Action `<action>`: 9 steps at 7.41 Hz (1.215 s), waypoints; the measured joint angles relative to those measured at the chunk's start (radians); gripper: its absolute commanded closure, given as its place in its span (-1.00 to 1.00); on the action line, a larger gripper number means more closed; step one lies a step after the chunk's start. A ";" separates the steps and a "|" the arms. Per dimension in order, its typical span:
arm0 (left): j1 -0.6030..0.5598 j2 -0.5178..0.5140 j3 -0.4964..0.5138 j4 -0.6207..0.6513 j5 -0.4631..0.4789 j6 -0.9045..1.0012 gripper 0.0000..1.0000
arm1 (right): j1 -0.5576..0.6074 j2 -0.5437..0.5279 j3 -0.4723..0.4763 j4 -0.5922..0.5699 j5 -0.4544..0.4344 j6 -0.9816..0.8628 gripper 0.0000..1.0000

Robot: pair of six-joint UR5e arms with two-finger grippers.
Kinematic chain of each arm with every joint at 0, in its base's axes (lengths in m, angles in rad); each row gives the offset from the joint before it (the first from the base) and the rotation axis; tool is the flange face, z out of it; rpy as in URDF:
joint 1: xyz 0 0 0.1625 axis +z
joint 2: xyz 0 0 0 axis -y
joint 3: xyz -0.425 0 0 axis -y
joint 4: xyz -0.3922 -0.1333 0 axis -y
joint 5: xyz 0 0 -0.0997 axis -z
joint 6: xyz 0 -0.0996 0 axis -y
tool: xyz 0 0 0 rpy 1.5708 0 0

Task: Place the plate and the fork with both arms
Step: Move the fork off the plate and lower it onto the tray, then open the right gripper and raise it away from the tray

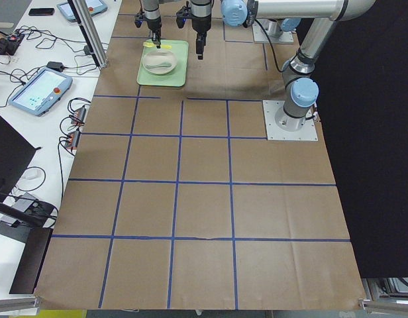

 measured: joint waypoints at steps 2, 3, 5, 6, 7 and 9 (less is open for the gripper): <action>-0.008 -0.004 0.025 -0.004 0.004 -0.003 -1.00 | -0.050 -0.007 0.049 -0.007 -0.001 -0.063 0.99; -0.013 -0.003 0.031 -0.008 0.004 -0.004 -1.00 | -0.069 -0.005 0.076 -0.017 0.000 -0.090 0.98; -0.020 -0.002 0.034 -0.015 0.002 -0.004 -1.00 | -0.088 0.011 0.112 -0.056 0.001 -0.107 0.84; -0.027 0.000 0.034 -0.016 0.002 -0.003 -1.00 | -0.091 0.018 0.118 -0.066 0.000 -0.108 -0.33; -0.038 0.002 0.035 -0.016 0.003 -0.001 -1.00 | -0.093 0.021 0.121 -0.070 -0.002 -0.108 -0.99; -0.056 0.001 0.048 -0.015 0.005 -0.001 -1.00 | -0.100 0.011 0.112 -0.064 -0.015 -0.108 -1.00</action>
